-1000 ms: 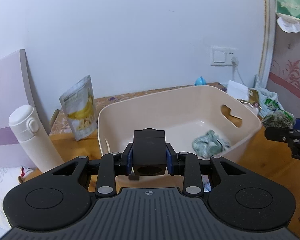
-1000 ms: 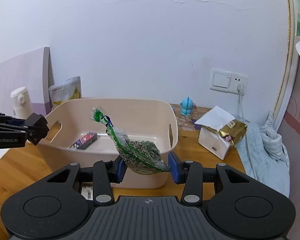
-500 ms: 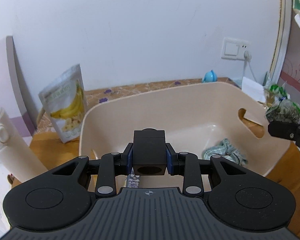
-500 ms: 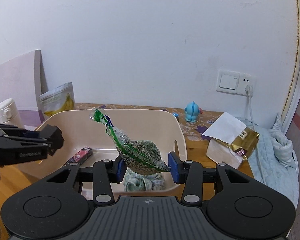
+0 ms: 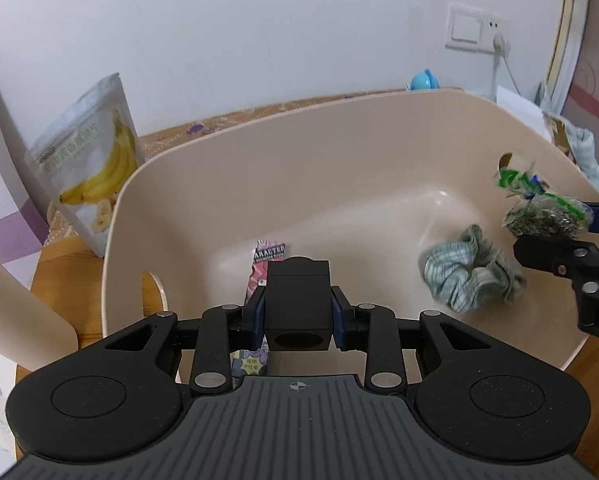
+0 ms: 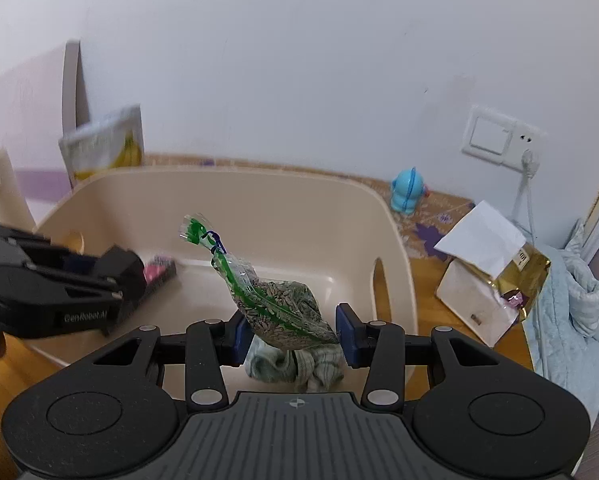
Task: Organize objects
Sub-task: 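Carry the black cube with the left tool while the right tool lifts the herb bag over the bin, then open both tools to release the cube and herb bag into the bin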
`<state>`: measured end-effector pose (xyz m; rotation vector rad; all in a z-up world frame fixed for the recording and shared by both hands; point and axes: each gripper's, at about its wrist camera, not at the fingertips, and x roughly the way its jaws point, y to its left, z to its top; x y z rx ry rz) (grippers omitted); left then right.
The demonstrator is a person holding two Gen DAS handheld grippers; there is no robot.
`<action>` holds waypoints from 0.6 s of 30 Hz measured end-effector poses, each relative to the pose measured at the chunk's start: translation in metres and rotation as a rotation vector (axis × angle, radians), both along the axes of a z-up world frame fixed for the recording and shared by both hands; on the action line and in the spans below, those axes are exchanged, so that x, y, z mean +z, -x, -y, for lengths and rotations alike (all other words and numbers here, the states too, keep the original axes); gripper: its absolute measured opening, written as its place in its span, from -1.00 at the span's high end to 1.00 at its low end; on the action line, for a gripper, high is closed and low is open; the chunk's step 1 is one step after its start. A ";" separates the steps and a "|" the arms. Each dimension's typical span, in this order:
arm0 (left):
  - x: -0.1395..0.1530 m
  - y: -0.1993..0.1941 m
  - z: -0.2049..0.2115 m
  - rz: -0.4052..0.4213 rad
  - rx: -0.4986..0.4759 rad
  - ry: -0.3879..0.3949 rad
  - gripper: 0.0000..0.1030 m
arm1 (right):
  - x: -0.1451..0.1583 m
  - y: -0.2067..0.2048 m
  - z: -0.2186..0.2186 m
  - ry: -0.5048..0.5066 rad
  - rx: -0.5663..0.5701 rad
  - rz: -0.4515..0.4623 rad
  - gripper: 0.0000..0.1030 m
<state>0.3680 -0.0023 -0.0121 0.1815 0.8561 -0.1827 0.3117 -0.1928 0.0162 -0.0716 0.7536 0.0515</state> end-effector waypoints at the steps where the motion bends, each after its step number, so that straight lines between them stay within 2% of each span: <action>1: 0.000 0.000 0.000 -0.005 0.001 -0.008 0.38 | -0.002 -0.001 0.000 0.005 0.003 -0.010 0.19; 9: 0.000 -0.002 0.003 -0.031 0.005 -0.038 0.38 | -0.012 -0.007 -0.002 0.020 0.007 -0.056 0.18; 11: 0.002 -0.002 0.003 -0.023 0.002 -0.044 0.37 | -0.012 -0.008 -0.001 0.014 0.002 -0.065 0.01; 13: 0.005 0.000 0.003 -0.009 0.003 -0.041 0.24 | -0.011 -0.007 -0.001 0.010 0.005 -0.067 -0.03; 15: 0.009 0.003 0.001 0.014 0.008 -0.026 -0.09 | -0.010 -0.006 0.000 0.005 0.006 -0.064 -0.08; 17: 0.014 0.007 0.000 0.033 0.019 -0.017 -0.23 | -0.007 -0.003 0.002 -0.003 0.006 -0.055 -0.20; 18: 0.017 0.009 -0.001 0.045 0.024 -0.015 -0.28 | -0.006 -0.001 0.003 -0.007 0.005 -0.049 -0.32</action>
